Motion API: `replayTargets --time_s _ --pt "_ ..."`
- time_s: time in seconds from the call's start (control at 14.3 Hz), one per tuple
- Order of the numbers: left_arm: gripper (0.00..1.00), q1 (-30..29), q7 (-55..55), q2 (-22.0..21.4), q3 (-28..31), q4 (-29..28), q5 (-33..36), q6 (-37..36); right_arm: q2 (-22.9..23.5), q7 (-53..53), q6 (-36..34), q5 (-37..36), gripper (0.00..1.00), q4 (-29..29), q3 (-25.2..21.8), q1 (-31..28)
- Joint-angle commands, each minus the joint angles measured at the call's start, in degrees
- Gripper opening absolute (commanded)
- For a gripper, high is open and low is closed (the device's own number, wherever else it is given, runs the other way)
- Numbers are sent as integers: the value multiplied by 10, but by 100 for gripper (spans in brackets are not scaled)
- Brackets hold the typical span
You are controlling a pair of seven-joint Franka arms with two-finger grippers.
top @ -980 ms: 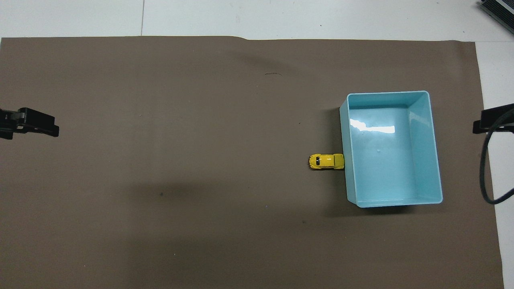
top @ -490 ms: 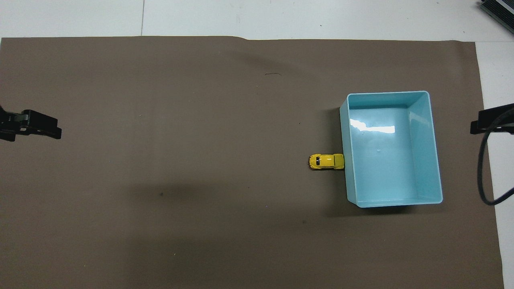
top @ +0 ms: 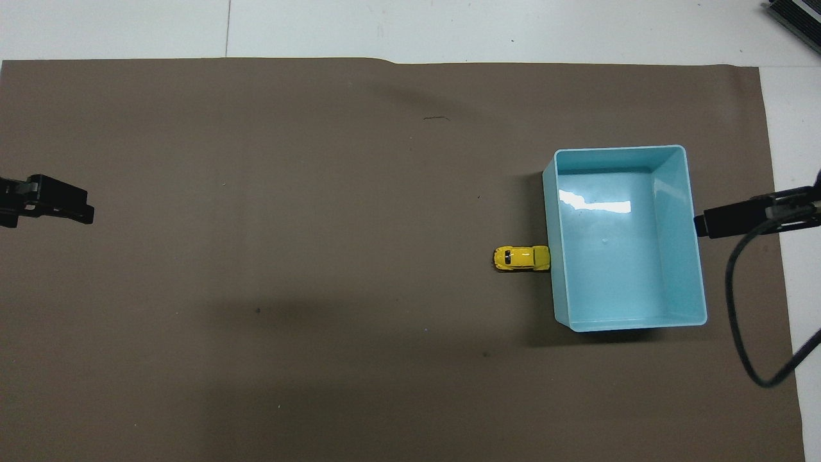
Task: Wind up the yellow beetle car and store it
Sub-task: 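Reach the right gripper over to the yellow car beside the bin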
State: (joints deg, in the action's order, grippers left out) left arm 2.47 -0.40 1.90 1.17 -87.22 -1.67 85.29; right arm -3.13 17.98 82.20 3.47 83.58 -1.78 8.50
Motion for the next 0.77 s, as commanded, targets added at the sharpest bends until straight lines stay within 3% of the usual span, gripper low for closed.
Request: replayTargets --time_s 0.0,0.28,0.7 --pt "100 -4 -7 3 -1 8 5 -11 -19 173 14 4 100 38 26 -2" --pt "100 -4 -7 3 -1 8 5 -11 -21 367 32 -28 100 67 27 20" --pt "100 -4 -7 3 -1 8 5 -11 2 562 134 -27 100 147 27 29"
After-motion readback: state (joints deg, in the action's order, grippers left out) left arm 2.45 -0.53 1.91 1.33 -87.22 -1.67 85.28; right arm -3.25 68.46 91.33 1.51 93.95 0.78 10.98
